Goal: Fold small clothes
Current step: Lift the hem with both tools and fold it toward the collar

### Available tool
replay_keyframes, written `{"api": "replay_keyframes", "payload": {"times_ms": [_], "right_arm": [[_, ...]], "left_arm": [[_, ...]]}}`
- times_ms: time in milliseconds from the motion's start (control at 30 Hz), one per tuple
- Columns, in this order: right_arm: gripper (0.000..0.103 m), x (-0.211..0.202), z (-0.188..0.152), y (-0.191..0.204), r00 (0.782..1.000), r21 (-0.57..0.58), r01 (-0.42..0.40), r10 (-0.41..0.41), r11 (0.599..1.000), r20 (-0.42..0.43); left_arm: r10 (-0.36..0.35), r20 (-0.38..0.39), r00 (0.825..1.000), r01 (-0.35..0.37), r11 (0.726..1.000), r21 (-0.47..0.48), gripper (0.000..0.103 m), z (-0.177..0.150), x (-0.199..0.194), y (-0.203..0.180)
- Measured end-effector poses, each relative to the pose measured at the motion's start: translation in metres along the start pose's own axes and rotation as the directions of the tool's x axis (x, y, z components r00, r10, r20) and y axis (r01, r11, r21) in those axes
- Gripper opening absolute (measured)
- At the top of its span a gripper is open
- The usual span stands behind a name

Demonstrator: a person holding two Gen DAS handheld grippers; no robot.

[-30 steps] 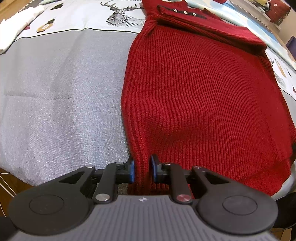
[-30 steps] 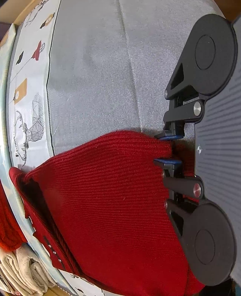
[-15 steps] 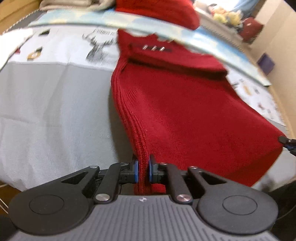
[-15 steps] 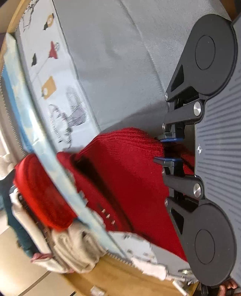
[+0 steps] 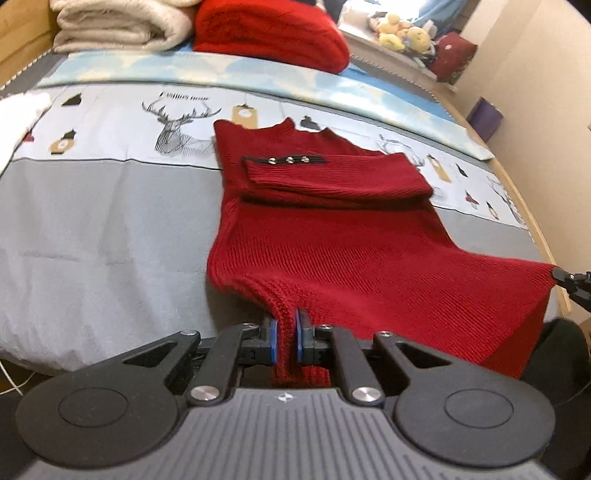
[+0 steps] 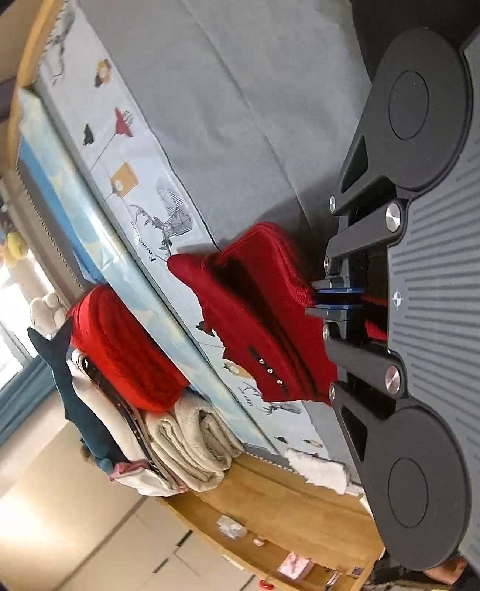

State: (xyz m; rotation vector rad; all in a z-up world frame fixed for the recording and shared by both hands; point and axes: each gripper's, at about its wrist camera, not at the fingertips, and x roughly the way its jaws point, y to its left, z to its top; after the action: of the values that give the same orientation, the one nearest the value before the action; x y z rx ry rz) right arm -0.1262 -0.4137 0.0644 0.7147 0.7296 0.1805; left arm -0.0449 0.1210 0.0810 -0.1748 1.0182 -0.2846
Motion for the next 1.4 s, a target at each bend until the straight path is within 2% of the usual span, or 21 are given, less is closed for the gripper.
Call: {"api": "replay_keyframes", "payload": {"times_ms": [100, 167, 267, 300, 333, 367, 433, 467, 567, 633, 667, 733, 800, 900, 1067, 1100, 1167, 1200, 1233, 1333, 1400], "right_arm": [[0.005, 0.018, 0.017, 0.009, 1.0, -0.032, 0.006, -0.005, 0.999, 0.007], [0.004, 0.045, 0.039, 0.009, 1.0, -0.028, 0.019, -0.019, 0.999, 0.001], [0.005, 0.097, 0.08, -0.003, 0.993, 0.028, 0.12, -0.121, 0.992, 0.007], [0.006, 0.115, 0.093, -0.01, 0.99, 0.057, 0.136, -0.137, 0.989, 0.018], [0.012, 0.132, 0.104, -0.017, 0.985, 0.076, 0.164, -0.167, 0.984, 0.033], [0.013, 0.144, 0.111, -0.023, 0.976, 0.09, 0.206, -0.211, 0.974, 0.052], [0.013, 0.16, 0.118, -0.034, 0.95, 0.08, 0.295, -0.301, 0.952, 0.079], [0.014, 0.165, 0.118, -0.044, 0.947, 0.079, 0.308, -0.313, 0.948, 0.067], [0.019, 0.176, 0.108, -0.065, 0.951, 0.111, 0.309, -0.308, 0.944, -0.026], [0.026, 0.181, 0.105, -0.067, 0.968, 0.114, 0.249, -0.244, 0.962, -0.056], [0.031, 0.184, 0.103, -0.065, 0.973, 0.089, 0.226, -0.22, 0.97, -0.066], [0.05, 0.194, 0.098, -0.059, 0.971, 0.031, 0.222, -0.218, 0.975, -0.095], [0.052, 0.207, 0.092, -0.058, 0.966, 0.003, 0.217, -0.214, 0.976, -0.143], [0.052, 0.228, 0.086, -0.051, 0.95, -0.034, 0.228, -0.23, 0.973, -0.21], [0.052, 0.251, 0.078, -0.035, 0.935, -0.15, 0.223, -0.255, 0.963, -0.248], [0.05, 0.254, 0.077, -0.033, 0.932, -0.177, 0.224, -0.264, 0.958, -0.248], [0.02, 0.255, 0.075, -0.025, 0.933, -0.239, 0.222, -0.277, 0.945, -0.229], [0.012, 0.252, 0.076, -0.021, 0.939, -0.267, 0.213, -0.272, 0.94, -0.21], [0.012, 0.249, 0.077, -0.017, 0.947, -0.286, 0.195, -0.255, 0.938, -0.193], [0.011, 0.227, 0.084, -0.004, 0.979, -0.31, 0.134, -0.173, 0.941, -0.103], [0.011, 0.206, 0.093, 0.001, 0.995, -0.291, 0.088, -0.097, 0.953, -0.015]], "left_arm": [[0.005, 0.004, 1.0, -0.005, 0.999, -0.032, 0.009, 0.026, 0.022, 0.018], [0.023, 0.006, 1.0, -0.023, 0.999, -0.044, 0.009, 0.05, 0.046, 0.031], [0.034, 0.014, 0.999, -0.033, 0.994, -0.108, 0.012, 0.093, 0.091, 0.06], [0.041, 0.031, 0.999, -0.037, 0.989, -0.14, 0.02, 0.105, 0.106, 0.073], [0.066, 0.047, 0.997, -0.057, 0.984, -0.171, 0.025, 0.111, 0.115, 0.084], [0.107, 0.054, 0.993, -0.093, 0.973, -0.209, 0.027, 0.115, 0.122, 0.095], [0.168, 0.025, 0.985, -0.155, 0.948, -0.277, 0.027, 0.118, 0.13, 0.117], [0.168, 0.007, 0.986, -0.157, 0.937, -0.311, 0.027, 0.116, 0.132, 0.124], [0.103, -0.013, 0.995, -0.102, 0.937, -0.333, 0.031, 0.115, 0.133, 0.131], [0.076, -0.032, 0.997, -0.083, 0.946, -0.315, 0.042, 0.114, 0.139, 0.131], [0.068, -0.049, 0.997, -0.079, 0.947, -0.311, 0.043, 0.114, 0.143, 0.13], [0.046, -0.088, 0.995, -0.071, 0.947, -0.313, 0.048, 0.111, 0.155, 0.128], [0.029, -0.12, 0.992, -0.065, 0.949, -0.307, 0.05, 0.11, 0.165, 0.122], [0.031, -0.147, 0.989, -0.069, 0.963, -0.261, 0.063, 0.112, 0.18, 0.109], [0.053, -0.2, 0.978, -0.088, 0.981, -0.172, 0.063, 0.116, 0.205, 0.091], [0.056, -0.2, 0.978, -0.089, 0.984, -0.156, 0.063, 0.117, 0.207, 0.088], [0.071, -0.191, 0.979, -0.094, 0.989, -0.114, 0.052, 0.118, 0.211, 0.081], [0.079, -0.186, 0.979, -0.096, 0.992, -0.087, 0.023, 0.118, 0.21, 0.077], [0.099, -0.175, 0.98, -0.109, 0.993, -0.049, 0.015, 0.118, 0.209, 0.073], [0.136, -0.082, 0.987, -0.135, 0.991, 0.019, 0.014, 0.121, 0.189, 0.064], [0.134, -0.002, 0.991, -0.134, 0.991, -0.023, 0.014, 0.123, 0.171, 0.068]]}}
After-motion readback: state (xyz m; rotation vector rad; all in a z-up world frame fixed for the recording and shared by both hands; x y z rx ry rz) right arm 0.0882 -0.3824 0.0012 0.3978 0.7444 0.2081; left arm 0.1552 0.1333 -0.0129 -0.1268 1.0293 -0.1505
